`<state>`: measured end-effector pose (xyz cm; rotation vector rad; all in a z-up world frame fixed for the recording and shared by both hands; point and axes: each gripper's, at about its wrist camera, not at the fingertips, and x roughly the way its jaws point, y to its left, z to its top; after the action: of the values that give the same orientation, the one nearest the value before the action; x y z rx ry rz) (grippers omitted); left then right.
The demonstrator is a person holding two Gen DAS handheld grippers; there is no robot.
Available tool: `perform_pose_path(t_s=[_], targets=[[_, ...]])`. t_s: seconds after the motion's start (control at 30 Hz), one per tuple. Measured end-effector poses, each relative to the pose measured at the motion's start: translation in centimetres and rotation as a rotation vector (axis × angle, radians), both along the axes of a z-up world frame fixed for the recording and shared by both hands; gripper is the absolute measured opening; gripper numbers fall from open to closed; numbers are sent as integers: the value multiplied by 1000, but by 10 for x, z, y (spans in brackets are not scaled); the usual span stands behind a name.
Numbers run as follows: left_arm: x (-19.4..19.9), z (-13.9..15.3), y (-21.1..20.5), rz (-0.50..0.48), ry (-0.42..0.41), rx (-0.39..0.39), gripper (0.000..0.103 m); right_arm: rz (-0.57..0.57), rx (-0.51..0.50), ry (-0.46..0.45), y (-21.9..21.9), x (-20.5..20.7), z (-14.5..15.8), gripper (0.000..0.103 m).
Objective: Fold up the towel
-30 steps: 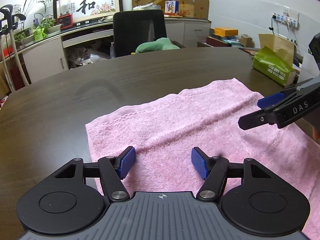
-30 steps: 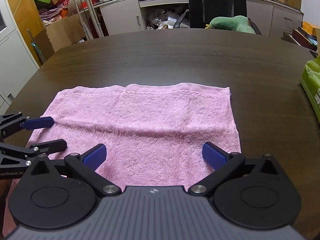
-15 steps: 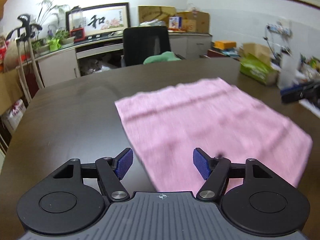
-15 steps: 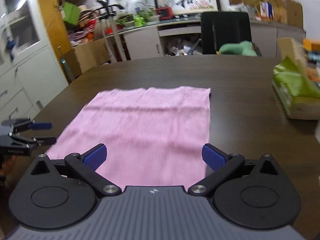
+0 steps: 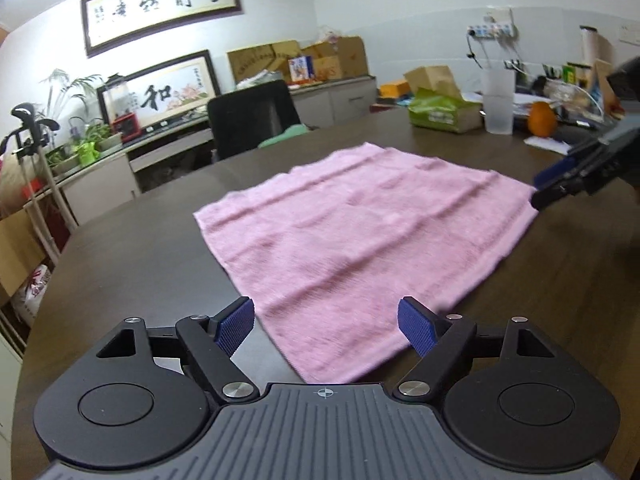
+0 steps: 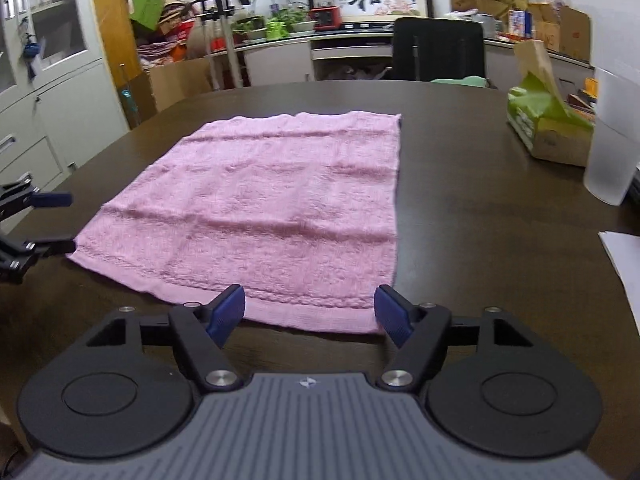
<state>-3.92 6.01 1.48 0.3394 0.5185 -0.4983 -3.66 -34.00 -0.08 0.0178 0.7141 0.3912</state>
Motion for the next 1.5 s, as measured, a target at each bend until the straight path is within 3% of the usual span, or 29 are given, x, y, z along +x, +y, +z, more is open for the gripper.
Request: perform_pose_path(t_s=[0.3,0.4,0.57,0.63,0.73,0.93,1.2,1.5], targets=[[-2,-11,-10,-16,24,18,77,-35,-12,0,-5,1,-7,76],[-1,-14,-11,-14,42,13,76,-58,-34,18,-4,3,-9,103],[1,-14,-8,-2,71,-10,74,-66,-59,11,-2,5,-11,103],[2,-15,-7,8,90,-29,74,-65,-70,4,-1,4,-11,97],[1,-15,-7,21,98,-37,74,-69,-112,-20,3,1,-10,74],[-2,-14,-10,41,111,-49,74,-60,-104,-35,3,-4,-8,49],[-4,-14,-9,67,128,-69,74,-68,-94,-45,8,-9,-8,35],[-6,-12,-10,67,115,-75,39,-98,-45,-39,3,-10,-8,26]])
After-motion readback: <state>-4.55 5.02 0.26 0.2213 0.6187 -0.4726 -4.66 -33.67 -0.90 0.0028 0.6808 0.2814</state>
